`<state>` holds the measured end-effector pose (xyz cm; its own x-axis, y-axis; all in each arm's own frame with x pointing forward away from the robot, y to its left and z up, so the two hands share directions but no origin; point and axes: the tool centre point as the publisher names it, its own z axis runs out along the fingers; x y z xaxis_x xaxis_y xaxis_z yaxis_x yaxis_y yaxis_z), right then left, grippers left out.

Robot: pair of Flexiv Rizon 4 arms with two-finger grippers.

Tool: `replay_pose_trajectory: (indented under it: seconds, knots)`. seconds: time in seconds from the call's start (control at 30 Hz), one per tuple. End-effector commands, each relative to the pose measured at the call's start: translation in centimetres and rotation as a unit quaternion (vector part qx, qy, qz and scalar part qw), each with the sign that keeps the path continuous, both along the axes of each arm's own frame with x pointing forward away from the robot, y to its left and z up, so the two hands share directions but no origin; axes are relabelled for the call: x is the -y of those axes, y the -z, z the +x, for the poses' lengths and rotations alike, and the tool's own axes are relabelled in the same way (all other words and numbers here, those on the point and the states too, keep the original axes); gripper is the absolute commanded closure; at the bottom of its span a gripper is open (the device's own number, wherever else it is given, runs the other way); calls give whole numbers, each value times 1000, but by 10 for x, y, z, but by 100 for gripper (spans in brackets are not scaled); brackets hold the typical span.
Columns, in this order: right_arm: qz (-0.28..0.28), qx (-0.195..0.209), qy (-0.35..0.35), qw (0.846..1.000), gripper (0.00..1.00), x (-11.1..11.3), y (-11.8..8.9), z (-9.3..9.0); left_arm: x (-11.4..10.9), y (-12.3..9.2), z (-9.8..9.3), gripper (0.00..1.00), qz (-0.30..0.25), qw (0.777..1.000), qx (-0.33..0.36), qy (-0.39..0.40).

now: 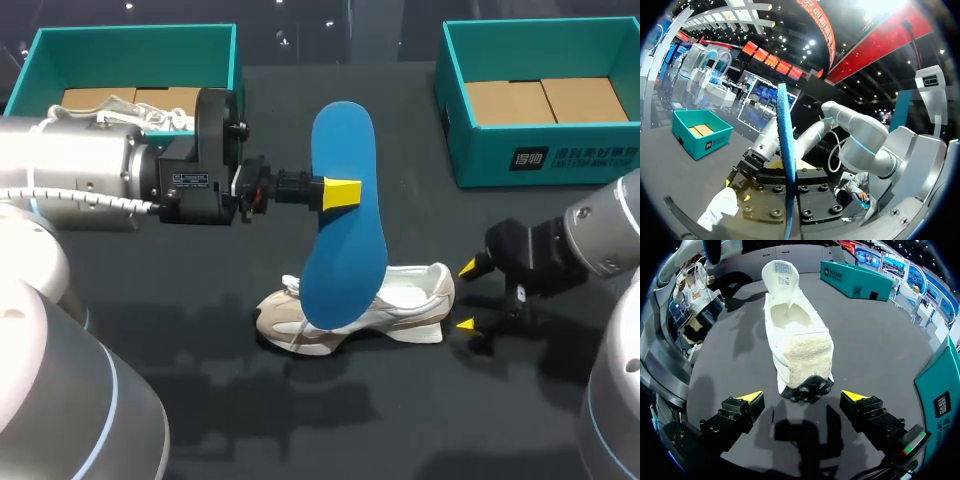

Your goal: Take the shoe out of the shoebox, open the shoe tongue, remove and reinsert the insole, then place the shoe into the shoebox

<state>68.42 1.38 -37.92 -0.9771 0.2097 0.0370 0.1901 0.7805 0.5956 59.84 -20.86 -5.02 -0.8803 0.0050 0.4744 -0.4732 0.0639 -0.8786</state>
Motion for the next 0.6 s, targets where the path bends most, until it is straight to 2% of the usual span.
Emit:
replay_pose_trajectory:
  seconds: [0.03,0.23,0.3,0.6]
  knots:
    - [-111,-12,12,994,0,-8,-6,0,1,1,-1,100,-1,1000,0,-1]
    - [-183,-18,30,983,0,-11,-10,0,1,1,-1,100,-1,1000,0,-1]
    - [-229,-29,54,972,0,-9,-13,-1,1,1,-1,100,-1,1000,0,-1]
    - [-229,-29,54,972,0,-9,-13,-1,1,1,-1,100,-1,1000,0,-1]
